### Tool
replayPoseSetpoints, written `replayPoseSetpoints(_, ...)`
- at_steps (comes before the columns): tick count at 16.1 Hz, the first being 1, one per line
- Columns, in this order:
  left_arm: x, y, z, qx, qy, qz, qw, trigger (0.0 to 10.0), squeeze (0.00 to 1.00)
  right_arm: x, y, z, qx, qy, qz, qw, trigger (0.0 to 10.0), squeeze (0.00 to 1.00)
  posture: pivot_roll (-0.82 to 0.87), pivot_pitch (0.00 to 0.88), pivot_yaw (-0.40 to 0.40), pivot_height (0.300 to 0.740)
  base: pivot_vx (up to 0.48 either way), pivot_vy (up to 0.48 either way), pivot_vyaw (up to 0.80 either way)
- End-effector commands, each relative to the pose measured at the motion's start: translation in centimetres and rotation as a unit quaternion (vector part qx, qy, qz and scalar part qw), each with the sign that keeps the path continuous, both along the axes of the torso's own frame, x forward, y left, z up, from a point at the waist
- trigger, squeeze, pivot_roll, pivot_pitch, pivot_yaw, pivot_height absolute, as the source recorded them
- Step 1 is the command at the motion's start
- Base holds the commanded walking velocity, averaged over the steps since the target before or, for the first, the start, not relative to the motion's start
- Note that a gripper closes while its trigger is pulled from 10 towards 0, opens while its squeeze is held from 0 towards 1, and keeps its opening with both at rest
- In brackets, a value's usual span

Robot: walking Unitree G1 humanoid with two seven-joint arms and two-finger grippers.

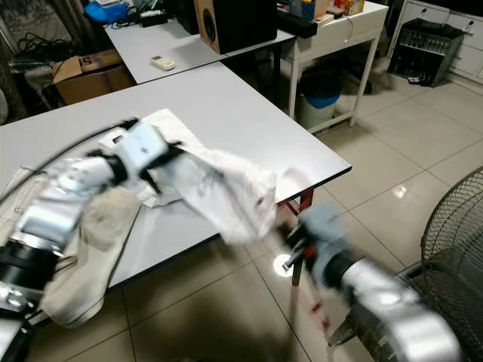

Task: Hang hanger

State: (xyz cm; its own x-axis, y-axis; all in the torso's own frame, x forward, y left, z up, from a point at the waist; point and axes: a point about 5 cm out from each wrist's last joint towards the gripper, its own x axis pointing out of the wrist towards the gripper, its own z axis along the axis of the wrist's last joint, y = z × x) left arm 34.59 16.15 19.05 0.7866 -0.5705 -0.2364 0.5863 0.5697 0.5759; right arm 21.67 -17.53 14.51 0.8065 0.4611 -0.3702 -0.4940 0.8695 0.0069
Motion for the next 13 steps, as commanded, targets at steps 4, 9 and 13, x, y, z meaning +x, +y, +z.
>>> replayPoseSetpoints(4, 1.8, 4.0, 3.7, 0.008, -0.084, 0.096, 0.992, 0.3, 0.0, 0.7, -0.8, 3.7, 0.012, -0.062, -0.002, 0.998, 10.0, 0.0, -0.19, 0.0, 0.109, 0.74, 0.0, 0.0, 0.0)
replayPoseSetpoints(9, 0.2, 0.3, 0.8, -0.004, -0.051, -0.002, 0.999, 1.1, 0.0, -0.6, -0.9, -1.2, 0.018, 0.054, -0.049, 0.997, 10.0, 0.0, -0.19, 0.0, 0.114, 0.74, 0.0, 0.0, 0.0)
replayPoseSetpoints(13, -0.8, -1.6, 0.5, -0.022, -0.044, -0.069, 0.996, 1.2, 0.0, 0.1, 0.1, -0.1, 0.139, 0.026, -0.047, 0.989, 10.0, 0.0, -0.19, 0.0, 0.111, 0.74, 0.0, 0.0, 0.0)
